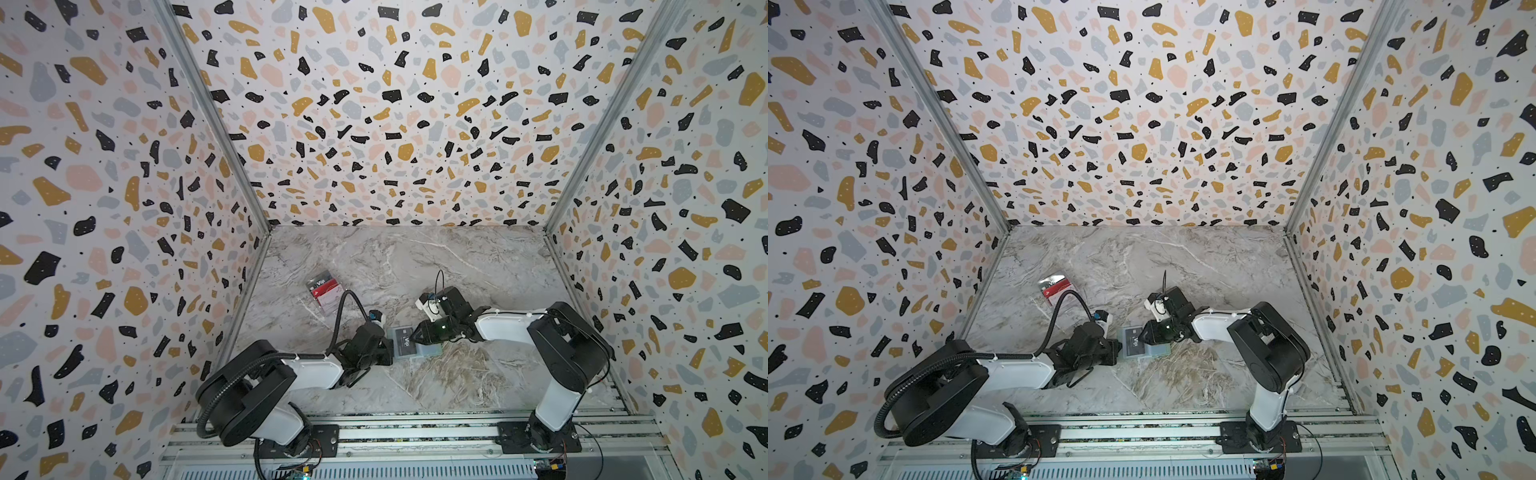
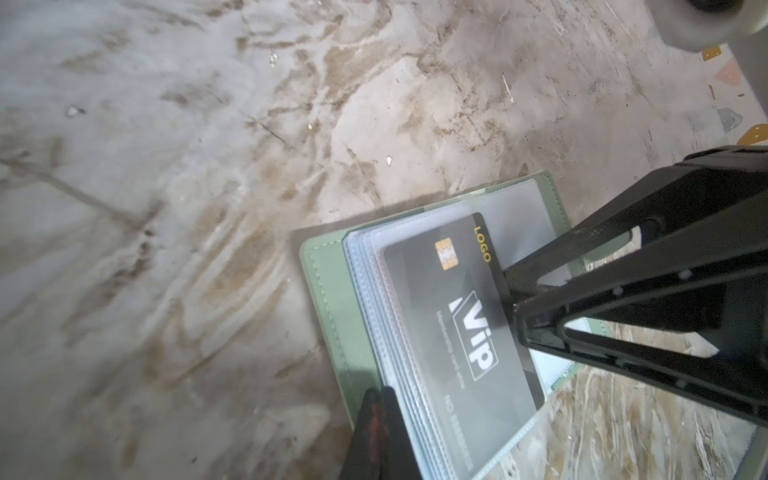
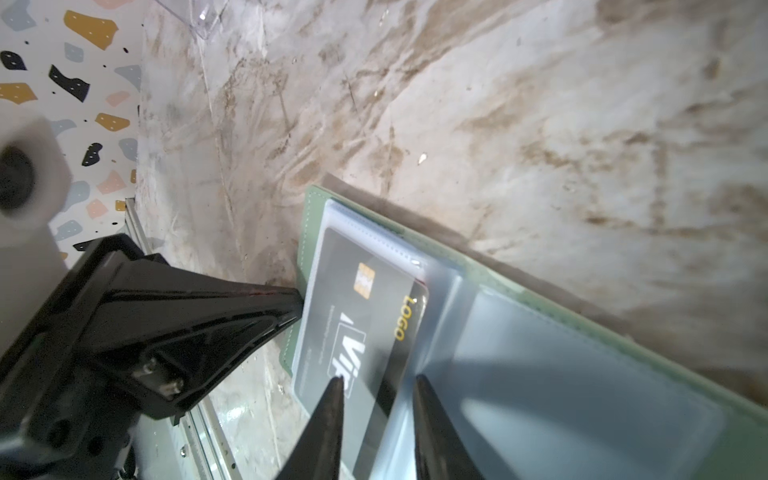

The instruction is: Take the credit cards out of the card holder

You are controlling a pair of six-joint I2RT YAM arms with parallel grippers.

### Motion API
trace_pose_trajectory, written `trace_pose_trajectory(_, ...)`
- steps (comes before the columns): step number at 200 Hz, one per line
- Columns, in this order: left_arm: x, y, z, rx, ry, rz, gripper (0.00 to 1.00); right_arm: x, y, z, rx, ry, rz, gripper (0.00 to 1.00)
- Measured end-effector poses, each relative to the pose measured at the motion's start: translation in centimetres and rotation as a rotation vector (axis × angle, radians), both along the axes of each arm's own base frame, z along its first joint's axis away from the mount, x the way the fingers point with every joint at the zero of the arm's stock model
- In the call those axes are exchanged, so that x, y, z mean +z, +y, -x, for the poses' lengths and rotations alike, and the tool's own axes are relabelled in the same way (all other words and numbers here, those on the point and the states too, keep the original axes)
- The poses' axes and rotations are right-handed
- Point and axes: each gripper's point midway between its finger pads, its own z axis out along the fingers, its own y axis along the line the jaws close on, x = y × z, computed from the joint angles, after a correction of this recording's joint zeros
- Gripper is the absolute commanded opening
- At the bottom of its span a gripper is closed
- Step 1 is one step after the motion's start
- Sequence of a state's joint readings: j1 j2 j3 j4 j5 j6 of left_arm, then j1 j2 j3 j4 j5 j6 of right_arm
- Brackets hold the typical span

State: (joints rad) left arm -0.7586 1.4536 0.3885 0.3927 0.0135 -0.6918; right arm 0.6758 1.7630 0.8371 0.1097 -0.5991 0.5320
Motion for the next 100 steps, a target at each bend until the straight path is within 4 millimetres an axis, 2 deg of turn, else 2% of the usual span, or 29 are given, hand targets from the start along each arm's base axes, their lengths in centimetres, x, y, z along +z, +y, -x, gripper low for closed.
trace_pose_trajectory(100,-0.01,-0.01,0.0,0.002,-0.005,-0.006,0.0,0.4,-0.28,1.0,0.012,0.085,-0.122,0.25)
